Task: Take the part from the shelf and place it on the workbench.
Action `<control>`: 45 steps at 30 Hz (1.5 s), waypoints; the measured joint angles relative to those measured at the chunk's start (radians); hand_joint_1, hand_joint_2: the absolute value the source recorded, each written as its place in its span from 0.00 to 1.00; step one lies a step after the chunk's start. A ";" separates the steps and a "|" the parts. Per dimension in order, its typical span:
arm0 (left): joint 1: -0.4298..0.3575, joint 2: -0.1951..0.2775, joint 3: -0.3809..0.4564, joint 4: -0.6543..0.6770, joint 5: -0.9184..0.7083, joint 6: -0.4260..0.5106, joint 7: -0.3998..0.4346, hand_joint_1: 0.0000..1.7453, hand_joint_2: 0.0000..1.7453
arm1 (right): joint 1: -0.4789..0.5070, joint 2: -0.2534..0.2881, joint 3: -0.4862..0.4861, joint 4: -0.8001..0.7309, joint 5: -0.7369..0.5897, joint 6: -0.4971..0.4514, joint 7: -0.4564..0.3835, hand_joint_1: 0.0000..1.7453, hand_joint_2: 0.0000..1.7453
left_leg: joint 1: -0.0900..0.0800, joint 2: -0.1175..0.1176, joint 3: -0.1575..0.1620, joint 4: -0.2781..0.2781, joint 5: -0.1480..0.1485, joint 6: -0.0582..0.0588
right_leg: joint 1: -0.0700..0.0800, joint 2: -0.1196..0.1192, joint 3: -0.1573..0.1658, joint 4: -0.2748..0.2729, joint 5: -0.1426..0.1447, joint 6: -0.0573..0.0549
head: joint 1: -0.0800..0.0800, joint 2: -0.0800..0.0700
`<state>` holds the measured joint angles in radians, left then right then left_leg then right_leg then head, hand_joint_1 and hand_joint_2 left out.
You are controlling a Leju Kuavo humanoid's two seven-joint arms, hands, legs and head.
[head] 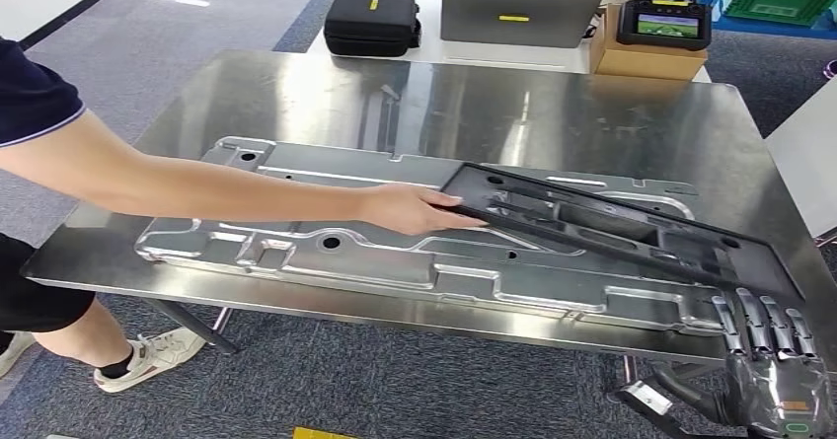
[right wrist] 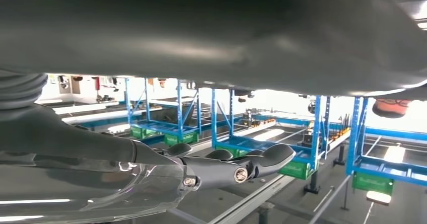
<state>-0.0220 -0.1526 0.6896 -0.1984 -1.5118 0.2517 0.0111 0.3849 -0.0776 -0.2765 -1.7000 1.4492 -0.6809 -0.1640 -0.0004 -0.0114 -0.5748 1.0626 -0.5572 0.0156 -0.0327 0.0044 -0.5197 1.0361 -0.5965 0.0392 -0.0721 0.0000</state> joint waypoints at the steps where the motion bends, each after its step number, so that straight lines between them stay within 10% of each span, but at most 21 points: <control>1: 0.000 0.000 0.000 0.000 0.000 0.000 0.000 0.00 0.00 | 0.000 0.000 0.000 -0.002 0.001 0.000 0.000 0.00 0.00 | 0.000 0.000 0.000 0.000 0.000 0.000 | 0.000 0.000 0.000 0.000 0.000 0.000 | 0.000 0.000; 28: -0.001 0.015 0.019 0.000 0.001 0.004 0.007 0.00 0.00 | -0.003 -0.086 0.079 -0.029 -0.017 0.000 0.072 0.00 0.00 | 0.000 0.000 0.000 0.000 0.000 0.000 | 0.000 0.000 0.000 0.000 0.000 0.000 | 0.000 0.000; 35: -0.002 0.024 0.023 0.000 0.001 0.008 0.007 0.00 0.00 | -0.007 -0.095 0.081 -0.034 -0.033 0.000 0.068 0.00 0.00 | -0.003 0.002 0.009 -0.016 0.008 0.019 | -0.008 -0.001 0.003 -0.002 -0.002 0.012 | 0.000 0.000; 40: -0.002 0.026 0.025 0.000 0.001 0.009 0.006 0.00 0.00 | -0.008 -0.103 0.080 -0.035 -0.038 0.000 0.066 0.00 0.00 | 0.000 0.010 0.022 -0.039 0.021 0.033 | -0.005 -0.001 -0.104 0.223 -0.115 0.013 | 0.000 0.000; 42: -0.001 0.026 0.026 0.000 0.001 0.009 0.006 0.00 0.00 | -0.007 -0.103 0.080 -0.034 -0.040 0.000 0.066 0.00 0.00 | 0.002 0.009 0.023 -0.036 0.020 0.031 | -0.007 -0.002 -0.107 0.219 -0.083 0.018 | 0.000 0.000; 45: -0.001 0.027 0.026 0.000 0.001 0.009 0.006 0.00 0.00 | -0.010 -0.106 0.078 -0.033 -0.045 0.000 0.065 0.00 0.00 | 0.005 0.007 0.020 -0.020 0.011 0.013 | -0.011 0.000 -0.037 0.054 0.008 0.023 | 0.000 0.000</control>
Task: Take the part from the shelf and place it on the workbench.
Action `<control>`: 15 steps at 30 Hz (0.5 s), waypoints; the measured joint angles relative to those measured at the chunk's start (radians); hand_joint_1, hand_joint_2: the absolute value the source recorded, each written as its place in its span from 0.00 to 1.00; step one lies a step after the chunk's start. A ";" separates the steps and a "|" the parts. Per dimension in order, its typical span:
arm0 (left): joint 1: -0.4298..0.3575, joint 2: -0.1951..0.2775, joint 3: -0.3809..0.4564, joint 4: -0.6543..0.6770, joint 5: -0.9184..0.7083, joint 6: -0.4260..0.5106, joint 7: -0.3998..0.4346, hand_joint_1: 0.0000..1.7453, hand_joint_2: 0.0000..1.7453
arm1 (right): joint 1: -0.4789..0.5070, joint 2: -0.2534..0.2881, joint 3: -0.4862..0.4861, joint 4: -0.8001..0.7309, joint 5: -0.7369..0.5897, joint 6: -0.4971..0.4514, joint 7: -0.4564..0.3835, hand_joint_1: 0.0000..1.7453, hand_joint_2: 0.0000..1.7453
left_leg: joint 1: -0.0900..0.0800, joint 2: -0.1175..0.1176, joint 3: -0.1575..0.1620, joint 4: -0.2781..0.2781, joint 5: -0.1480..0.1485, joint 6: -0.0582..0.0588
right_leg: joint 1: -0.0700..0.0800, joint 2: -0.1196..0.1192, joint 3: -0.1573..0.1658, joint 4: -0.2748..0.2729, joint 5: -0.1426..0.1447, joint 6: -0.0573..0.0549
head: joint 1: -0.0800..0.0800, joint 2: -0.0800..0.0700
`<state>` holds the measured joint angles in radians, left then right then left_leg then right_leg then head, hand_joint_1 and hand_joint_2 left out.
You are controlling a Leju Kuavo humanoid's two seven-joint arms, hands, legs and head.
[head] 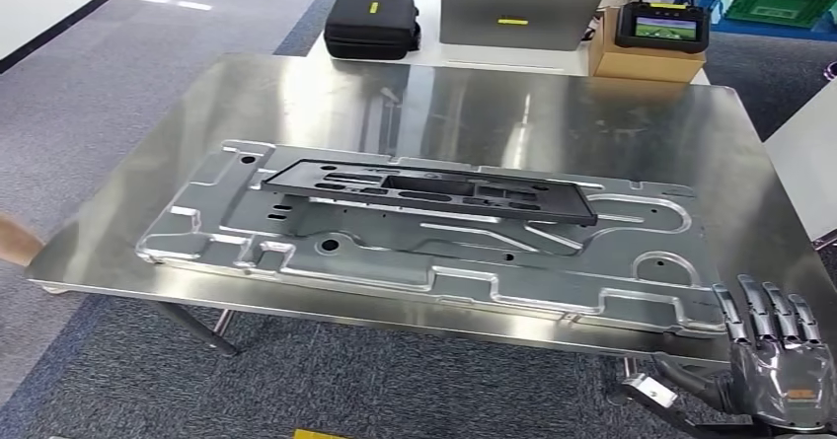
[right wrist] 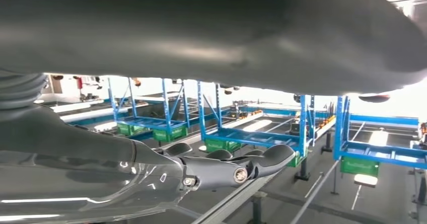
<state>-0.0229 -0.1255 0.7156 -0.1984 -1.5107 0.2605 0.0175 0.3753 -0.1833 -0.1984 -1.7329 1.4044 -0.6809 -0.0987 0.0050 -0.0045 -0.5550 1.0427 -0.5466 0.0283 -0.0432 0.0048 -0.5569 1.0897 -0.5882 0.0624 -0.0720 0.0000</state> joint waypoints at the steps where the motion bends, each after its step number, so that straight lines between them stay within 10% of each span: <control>1: 0.000 0.001 0.000 0.000 0.000 0.000 0.000 0.00 0.00 | 0.000 0.000 -0.001 0.001 -0.001 0.000 0.000 0.00 0.00 | -0.001 -0.001 -0.003 0.006 -0.003 -0.008 | 0.000 0.002 0.010 -0.029 0.010 -0.003 | 0.000 0.000; 5: 0.000 0.002 0.001 0.000 0.000 0.001 0.000 0.00 0.00 | -0.001 -0.001 -0.001 0.002 -0.002 0.000 -0.006 0.00 0.00 | -0.001 -0.003 -0.008 0.015 -0.006 -0.029 | 0.003 0.003 0.005 -0.033 0.018 -0.027 | -0.001 0.000; 11: 0.000 0.002 0.001 0.000 0.000 0.001 0.000 0.00 0.00 | -0.002 -0.001 -0.002 0.002 -0.003 0.000 -0.009 0.00 0.00 | 0.003 -0.002 -0.087 0.266 -0.169 -0.047 | 0.003 -0.014 -0.032 -0.034 0.043 -0.054 | -0.001 0.000; 15: -0.002 0.002 0.001 0.000 0.000 0.001 0.000 0.00 0.00 | -0.003 -0.001 -0.002 0.002 -0.004 0.000 -0.011 0.00 0.00 | 0.000 -0.002 0.059 0.051 -0.080 -0.029 | 0.005 -0.017 -0.044 -0.034 0.060 -0.046 | -0.001 0.000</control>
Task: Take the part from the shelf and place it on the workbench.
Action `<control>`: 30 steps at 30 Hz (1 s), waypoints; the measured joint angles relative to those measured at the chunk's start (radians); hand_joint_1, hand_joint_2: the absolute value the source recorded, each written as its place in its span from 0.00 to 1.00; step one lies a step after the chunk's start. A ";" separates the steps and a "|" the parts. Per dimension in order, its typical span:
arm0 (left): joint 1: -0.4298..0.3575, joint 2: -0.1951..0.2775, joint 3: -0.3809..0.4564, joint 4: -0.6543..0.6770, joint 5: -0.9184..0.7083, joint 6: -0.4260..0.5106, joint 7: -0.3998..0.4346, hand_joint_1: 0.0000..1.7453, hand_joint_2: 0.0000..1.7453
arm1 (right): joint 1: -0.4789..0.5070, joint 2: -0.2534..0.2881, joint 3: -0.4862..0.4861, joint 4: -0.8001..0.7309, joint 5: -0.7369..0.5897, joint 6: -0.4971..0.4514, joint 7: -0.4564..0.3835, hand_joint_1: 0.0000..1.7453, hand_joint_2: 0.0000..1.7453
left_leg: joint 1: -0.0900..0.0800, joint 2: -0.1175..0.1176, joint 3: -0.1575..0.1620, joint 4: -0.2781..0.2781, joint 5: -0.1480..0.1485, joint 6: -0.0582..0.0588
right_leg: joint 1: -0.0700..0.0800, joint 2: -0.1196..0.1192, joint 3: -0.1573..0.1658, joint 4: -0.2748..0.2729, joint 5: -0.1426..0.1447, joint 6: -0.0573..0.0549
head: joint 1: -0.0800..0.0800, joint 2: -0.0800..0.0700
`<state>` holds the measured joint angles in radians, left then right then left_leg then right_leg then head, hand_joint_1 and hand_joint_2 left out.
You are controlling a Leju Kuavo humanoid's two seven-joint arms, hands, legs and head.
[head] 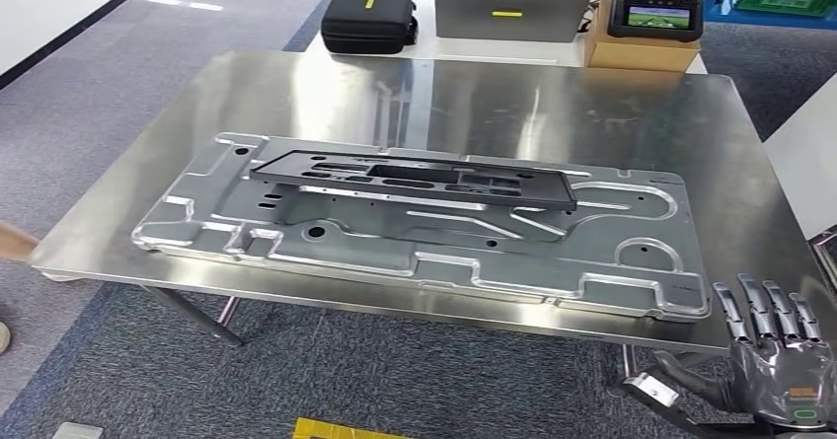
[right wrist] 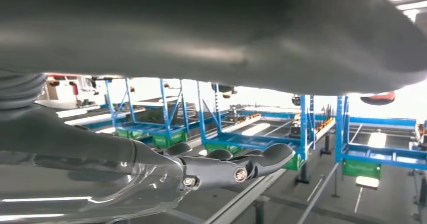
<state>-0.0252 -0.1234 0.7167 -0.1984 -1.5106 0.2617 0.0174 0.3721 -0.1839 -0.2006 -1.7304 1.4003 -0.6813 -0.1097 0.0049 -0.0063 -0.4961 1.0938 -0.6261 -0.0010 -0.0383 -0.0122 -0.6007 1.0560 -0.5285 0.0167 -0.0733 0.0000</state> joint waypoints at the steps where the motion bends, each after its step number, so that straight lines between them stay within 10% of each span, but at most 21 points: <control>1: -0.002 0.000 0.000 0.000 0.000 0.000 0.000 0.00 0.00 | -0.001 0.000 0.000 0.000 0.000 0.000 0.000 0.00 0.00 | -0.002 0.000 0.028 -0.052 0.013 0.004 | 0.001 0.000 -0.003 0.000 0.005 0.006 | 0.000 0.000; 5: -0.001 0.000 0.000 0.000 0.000 0.000 0.000 0.00 0.00 | -0.002 0.000 -0.001 0.000 -0.001 0.000 -0.003 0.00 0.00 | -0.009 0.003 0.031 -0.086 0.032 0.021 | -0.002 0.001 -0.010 -0.003 0.019 0.033 | 0.000 0.000; 11: -0.001 0.001 0.000 0.000 0.000 0.000 0.000 0.00 0.00 | -0.004 -0.001 -0.002 0.006 -0.003 0.000 -0.005 0.00 0.00 | -0.012 0.016 -0.023 -0.087 0.077 0.049 | 0.005 0.006 -0.062 0.235 -0.163 0.038 | 0.002 0.000; 13: -0.001 0.001 0.000 0.000 0.000 0.000 0.000 0.00 0.00 | -0.004 -0.001 -0.002 0.007 -0.003 0.000 -0.005 0.00 0.00 | -0.015 0.018 -0.039 -0.082 0.087 0.050 | 0.008 0.006 -0.012 0.203 -0.132 0.037 | 0.002 0.000; 17: -0.003 0.000 0.000 0.000 0.000 0.000 0.000 0.00 0.00 | -0.007 -0.001 -0.003 0.008 -0.006 0.000 -0.006 0.00 0.00 | -0.021 0.019 -0.058 -0.064 0.097 0.039 | 0.017 0.006 0.142 -0.034 -0.071 0.023 | 0.002 0.000; 21: -0.002 0.001 0.001 0.000 0.000 0.000 0.000 0.00 0.00 | -0.007 -0.001 -0.004 0.008 -0.011 0.000 -0.009 0.00 0.00 | -0.020 0.016 -0.075 -0.048 0.094 0.016 | 0.015 0.002 0.131 -0.055 -0.062 0.002 | 0.001 0.000; 26: -0.002 0.002 0.001 0.000 0.000 0.001 0.000 0.00 0.00 | -0.006 0.001 -0.003 0.010 -0.014 0.000 -0.017 0.00 0.00 | -0.003 0.013 -0.141 0.183 -0.071 -0.014 | 0.011 -0.004 0.079 -0.054 -0.025 -0.015 | 0.000 0.000; 28: -0.002 0.002 0.001 0.000 0.000 0.001 -0.001 0.00 0.00 | -0.006 0.001 -0.003 0.010 -0.014 0.000 -0.019 0.00 0.00 | -0.002 0.013 -0.109 0.178 -0.046 -0.015 | 0.012 -0.005 0.058 -0.048 -0.013 -0.012 | 0.000 0.000; 30: -0.003 0.002 0.001 0.000 0.000 0.001 -0.001 0.00 0.00 | -0.006 0.001 -0.003 0.010 -0.015 0.000 -0.020 0.00 0.00 | -0.002 0.013 -0.017 0.044 0.008 -0.009 | 0.012 -0.005 0.042 -0.042 -0.003 -0.007 | 0.000 0.000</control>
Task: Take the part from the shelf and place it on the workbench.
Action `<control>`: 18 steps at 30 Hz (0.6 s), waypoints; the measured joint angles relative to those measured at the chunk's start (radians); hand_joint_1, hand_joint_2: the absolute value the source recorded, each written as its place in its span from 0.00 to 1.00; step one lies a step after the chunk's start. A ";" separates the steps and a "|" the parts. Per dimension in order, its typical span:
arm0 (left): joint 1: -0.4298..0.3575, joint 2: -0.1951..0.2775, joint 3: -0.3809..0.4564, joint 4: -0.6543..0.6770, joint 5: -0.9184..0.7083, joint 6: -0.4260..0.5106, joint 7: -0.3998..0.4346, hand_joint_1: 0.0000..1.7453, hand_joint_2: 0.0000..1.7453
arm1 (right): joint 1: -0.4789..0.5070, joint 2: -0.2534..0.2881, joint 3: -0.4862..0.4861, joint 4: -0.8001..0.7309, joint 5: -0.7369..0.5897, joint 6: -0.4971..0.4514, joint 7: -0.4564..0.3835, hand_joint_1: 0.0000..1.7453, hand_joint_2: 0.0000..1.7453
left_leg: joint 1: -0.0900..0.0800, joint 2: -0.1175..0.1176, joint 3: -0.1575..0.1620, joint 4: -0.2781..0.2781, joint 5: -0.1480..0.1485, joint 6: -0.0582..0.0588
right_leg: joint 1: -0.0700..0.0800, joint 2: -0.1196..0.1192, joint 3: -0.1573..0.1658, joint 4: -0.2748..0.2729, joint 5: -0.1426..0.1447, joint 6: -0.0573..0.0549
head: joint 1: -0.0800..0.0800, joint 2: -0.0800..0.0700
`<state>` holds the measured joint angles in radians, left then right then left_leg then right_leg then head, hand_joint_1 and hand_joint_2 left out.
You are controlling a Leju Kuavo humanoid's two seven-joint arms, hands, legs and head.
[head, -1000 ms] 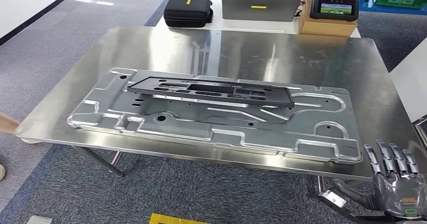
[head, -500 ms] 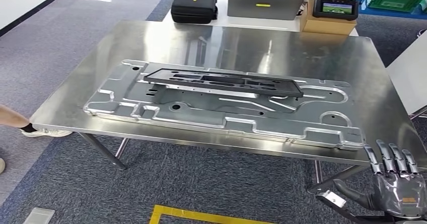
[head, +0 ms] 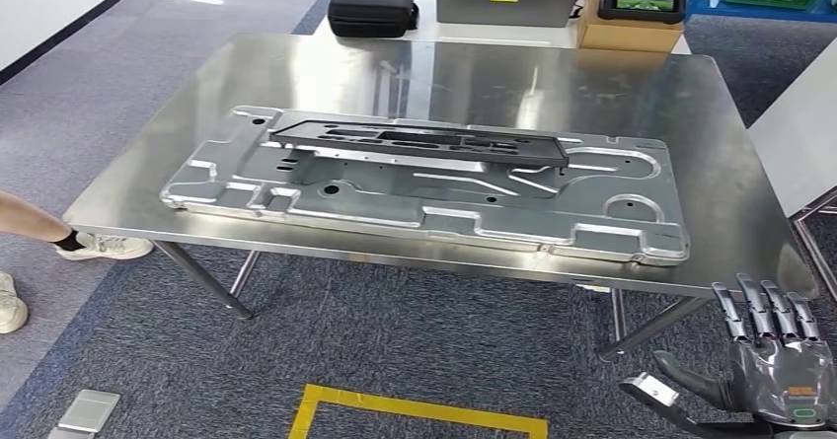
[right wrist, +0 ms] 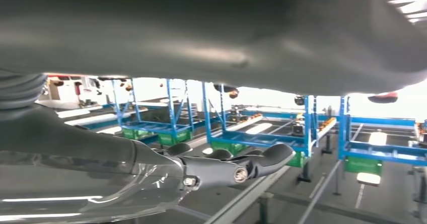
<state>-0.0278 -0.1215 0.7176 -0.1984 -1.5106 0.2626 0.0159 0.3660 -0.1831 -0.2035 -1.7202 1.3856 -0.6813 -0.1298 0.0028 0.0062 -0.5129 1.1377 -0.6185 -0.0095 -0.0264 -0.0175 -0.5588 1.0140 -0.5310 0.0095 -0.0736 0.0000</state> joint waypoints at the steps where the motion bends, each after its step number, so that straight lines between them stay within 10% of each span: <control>1: -0.001 0.000 0.000 0.000 0.000 0.000 -0.001 0.00 0.00 | 0.000 0.000 0.000 0.000 0.000 0.000 -0.001 0.00 0.00 | -0.002 -0.001 0.045 -0.073 0.015 0.005 | 0.001 0.000 -0.005 0.002 0.005 0.004 | 0.000 0.000; 6: -0.002 0.000 0.000 0.000 0.000 0.001 -0.001 0.00 0.00 | -0.003 0.000 -0.002 0.000 -0.002 0.000 -0.009 0.00 0.00 | -0.007 0.001 0.076 -0.166 0.029 0.034 | 0.000 0.003 -0.026 0.010 0.021 0.035 | 0.000 0.000; 10: -0.002 0.001 0.000 0.000 0.000 0.001 0.000 0.00 0.00 | -0.002 0.001 -0.004 0.001 -0.003 0.000 -0.013 0.00 0.00 | -0.010 0.008 0.032 -0.168 0.065 0.061 | 0.000 0.010 -0.076 0.173 -0.132 0.043 | 0.002 0.000; 12: -0.001 0.001 0.000 0.000 0.000 0.001 -0.001 0.00 0.00 | -0.002 0.001 -0.005 0.003 -0.004 0.000 -0.014 0.00 0.00 | -0.014 0.009 0.008 -0.161 0.078 0.063 | 0.001 0.011 -0.082 0.258 -0.156 0.045 | 0.002 0.000; 15: -0.002 0.001 0.000 0.000 0.000 0.001 -0.001 0.00 0.00 | -0.003 0.001 -0.005 0.004 -0.004 0.000 -0.014 0.00 0.00 | -0.015 0.009 -0.026 -0.140 0.089 0.061 | 0.001 0.011 0.020 0.149 -0.081 0.043 | 0.002 0.000; 18: -0.003 -0.001 0.000 0.000 -0.001 0.002 -0.002 0.00 0.00 | -0.005 0.001 -0.005 0.004 -0.004 0.000 -0.014 0.00 0.00 | -0.020 0.009 -0.048 -0.117 0.093 0.050 | 0.006 0.011 0.113 -0.008 -0.067 0.032 | 0.002 0.000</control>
<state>-0.0303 -0.1221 0.7177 -0.1984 -1.5112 0.2646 0.0141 0.3610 -0.1823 -0.2089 -1.7159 1.3820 -0.6809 -0.1442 -0.0172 0.0152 -0.5607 1.0205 -0.5258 0.0409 -0.0201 -0.0065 -0.4454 1.0057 -0.5984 0.0419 -0.0721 0.0000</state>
